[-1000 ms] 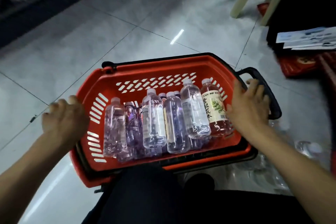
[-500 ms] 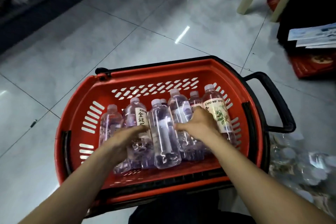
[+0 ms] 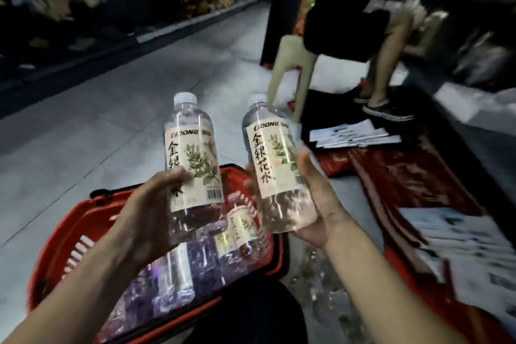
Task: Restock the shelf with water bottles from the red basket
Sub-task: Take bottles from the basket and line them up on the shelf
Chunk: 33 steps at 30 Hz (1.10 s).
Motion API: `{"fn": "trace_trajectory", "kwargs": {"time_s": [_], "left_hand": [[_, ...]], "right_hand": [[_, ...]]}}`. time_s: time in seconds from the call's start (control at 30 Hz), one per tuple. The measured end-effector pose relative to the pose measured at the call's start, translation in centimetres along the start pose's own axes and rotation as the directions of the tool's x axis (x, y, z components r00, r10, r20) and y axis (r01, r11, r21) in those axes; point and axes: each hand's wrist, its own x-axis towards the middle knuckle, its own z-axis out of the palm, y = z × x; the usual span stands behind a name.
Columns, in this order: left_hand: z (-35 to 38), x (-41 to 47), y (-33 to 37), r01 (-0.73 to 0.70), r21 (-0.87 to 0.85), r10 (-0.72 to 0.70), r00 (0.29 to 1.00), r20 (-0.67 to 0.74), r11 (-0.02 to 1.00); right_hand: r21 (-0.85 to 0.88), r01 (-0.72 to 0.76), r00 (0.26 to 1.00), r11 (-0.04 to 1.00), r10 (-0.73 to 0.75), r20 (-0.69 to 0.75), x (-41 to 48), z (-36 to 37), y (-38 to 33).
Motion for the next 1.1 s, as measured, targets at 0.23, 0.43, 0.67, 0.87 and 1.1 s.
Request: {"fn": "trace_trajectory", "kwargs": {"time_s": [0.23,0.43,0.67,0.87,1.1], "left_hand": [[14.8,-4.1,0.5,-0.157,0.045,0.137,0.945,0.296,0.987],[24.2,-6.7,0.5,-0.256,0.114,0.157,0.828,0.538,0.960],[36.4,-8.2,-2.1,-0.249,0.061,0.127,0.672,0.730,0.967],[50.7,-11.3,-8.1,-0.150,0.025,0.048,0.460,0.887,0.988],[64.7,-16.6,-12.5,-0.091,0.004,0.005,0.095,0.995,0.996]], "right_hand": [[-0.207,0.340,0.883,0.917,-0.387,-0.265,-15.0,3.5,-7.4],[-0.391,0.528,0.712,0.754,-0.644,-0.280,-24.9,4.3,-11.6],[-0.645,0.520,0.444,0.559,-0.823,-0.355,-35.8,3.2,-14.7],[-0.821,0.352,0.107,0.449,-0.891,-0.441,-48.8,4.1,-16.3],[-0.945,0.194,-0.266,0.265,-0.913,-0.310,-59.1,6.5,-16.1]]}}
